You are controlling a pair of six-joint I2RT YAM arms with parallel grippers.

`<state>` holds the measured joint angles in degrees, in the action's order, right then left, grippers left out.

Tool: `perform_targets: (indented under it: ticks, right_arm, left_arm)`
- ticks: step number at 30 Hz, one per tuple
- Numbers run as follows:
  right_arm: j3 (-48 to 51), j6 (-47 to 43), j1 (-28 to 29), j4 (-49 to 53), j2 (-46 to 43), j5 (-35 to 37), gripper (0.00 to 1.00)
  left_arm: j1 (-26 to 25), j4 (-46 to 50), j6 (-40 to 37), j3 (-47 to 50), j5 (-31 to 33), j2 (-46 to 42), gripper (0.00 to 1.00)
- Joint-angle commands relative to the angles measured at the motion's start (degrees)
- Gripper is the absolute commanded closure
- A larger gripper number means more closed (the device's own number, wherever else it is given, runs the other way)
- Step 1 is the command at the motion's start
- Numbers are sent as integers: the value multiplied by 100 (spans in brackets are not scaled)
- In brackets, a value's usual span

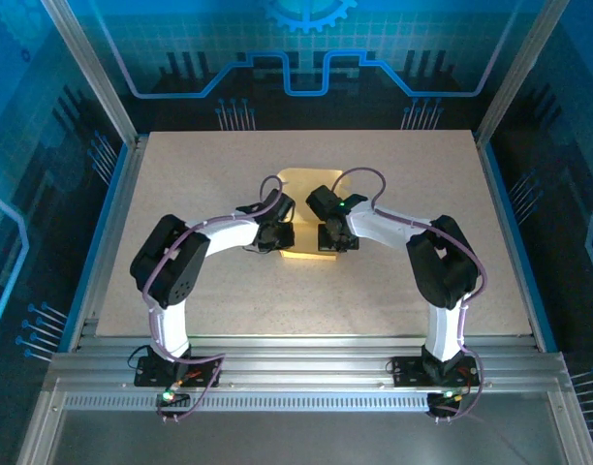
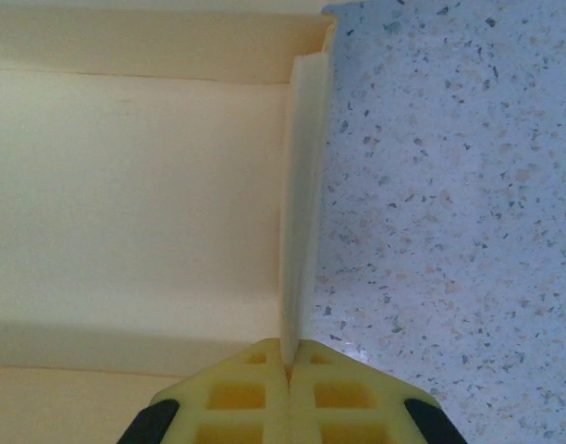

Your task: Fold the paper box

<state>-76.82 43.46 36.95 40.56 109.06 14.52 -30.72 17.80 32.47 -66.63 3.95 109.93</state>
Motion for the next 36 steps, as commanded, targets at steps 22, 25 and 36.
perform_targets:
  ticks: [22,25,36]
  right_arm:
    - [45,938,192,-717,4,-576,100]
    - [53,905,164,-698,-20,-549,100]
    - [62,832,155,-698,45,-581,100]
  left_arm:
    - [-249,1870,434,25,992,252,83]
    - [-168,1553,434,129,566,-21,70]
    - [231,1277,471,424,224,-924,57]
